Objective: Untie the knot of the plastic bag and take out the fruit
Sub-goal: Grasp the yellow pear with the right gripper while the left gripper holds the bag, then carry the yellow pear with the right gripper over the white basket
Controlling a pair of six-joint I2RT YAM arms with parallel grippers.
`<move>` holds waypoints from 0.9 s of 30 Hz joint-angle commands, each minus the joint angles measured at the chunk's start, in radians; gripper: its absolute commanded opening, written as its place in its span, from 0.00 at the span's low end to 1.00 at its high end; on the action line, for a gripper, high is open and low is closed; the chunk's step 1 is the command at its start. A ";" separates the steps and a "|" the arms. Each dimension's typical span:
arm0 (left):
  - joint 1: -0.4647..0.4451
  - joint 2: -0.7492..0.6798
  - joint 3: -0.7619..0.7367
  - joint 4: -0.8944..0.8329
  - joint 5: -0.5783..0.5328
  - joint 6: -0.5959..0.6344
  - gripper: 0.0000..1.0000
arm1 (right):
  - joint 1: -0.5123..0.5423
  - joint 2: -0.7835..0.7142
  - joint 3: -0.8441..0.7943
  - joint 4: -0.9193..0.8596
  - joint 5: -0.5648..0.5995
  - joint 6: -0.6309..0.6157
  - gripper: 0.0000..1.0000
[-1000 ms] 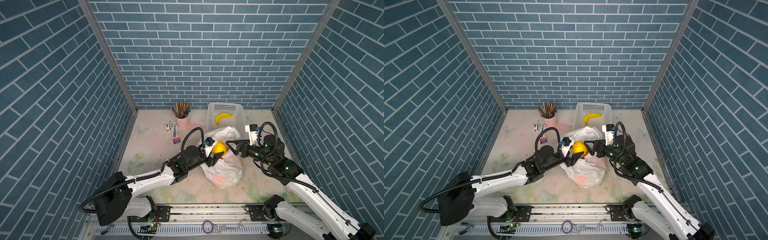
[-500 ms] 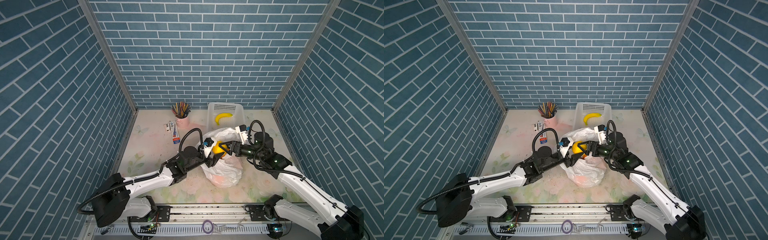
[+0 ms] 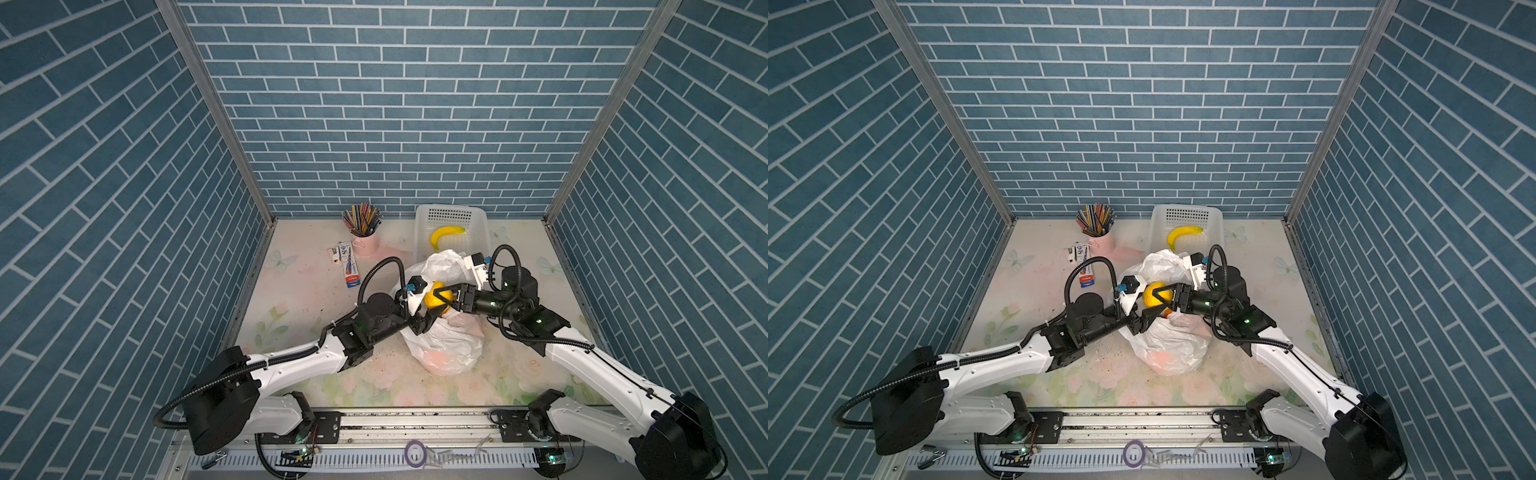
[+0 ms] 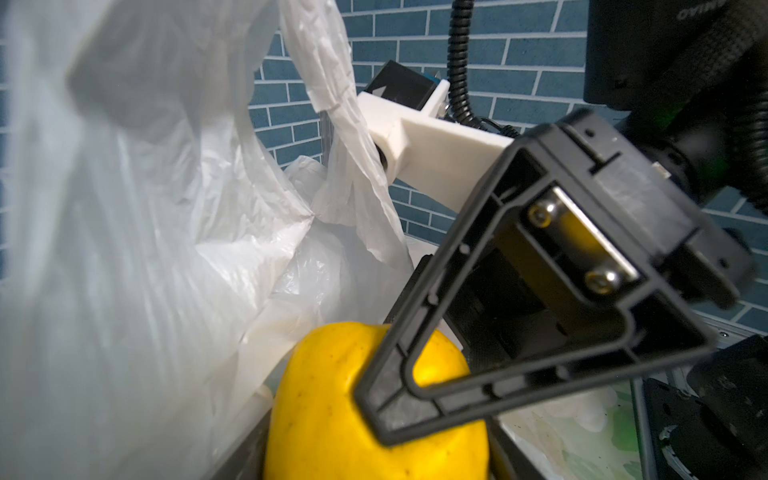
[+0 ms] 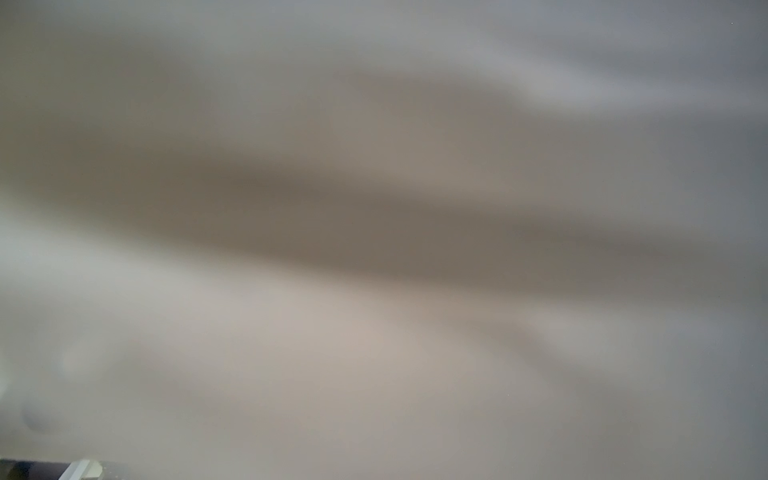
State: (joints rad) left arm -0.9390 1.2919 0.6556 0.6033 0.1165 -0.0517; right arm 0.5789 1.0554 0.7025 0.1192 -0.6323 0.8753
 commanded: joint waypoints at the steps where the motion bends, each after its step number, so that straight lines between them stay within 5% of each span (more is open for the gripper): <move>1: -0.004 -0.011 0.005 0.064 -0.024 0.005 0.58 | 0.002 -0.022 -0.015 0.026 -0.002 0.021 0.49; 6: -0.003 -0.035 -0.014 0.077 -0.055 -0.010 0.75 | 0.002 -0.052 -0.019 -0.019 0.047 -0.002 0.47; 19: -0.003 -0.128 -0.031 -0.006 -0.119 -0.046 0.80 | 0.001 -0.121 -0.023 -0.122 0.135 -0.051 0.47; 27: -0.001 -0.122 0.118 -0.231 -0.249 -0.121 0.83 | 0.001 -0.145 0.115 -0.303 0.449 -0.268 0.47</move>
State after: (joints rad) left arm -0.9447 1.1713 0.7071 0.4633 -0.0662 -0.1303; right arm 0.5789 0.9199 0.7448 -0.1143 -0.3458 0.7418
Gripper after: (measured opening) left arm 0.824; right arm 0.636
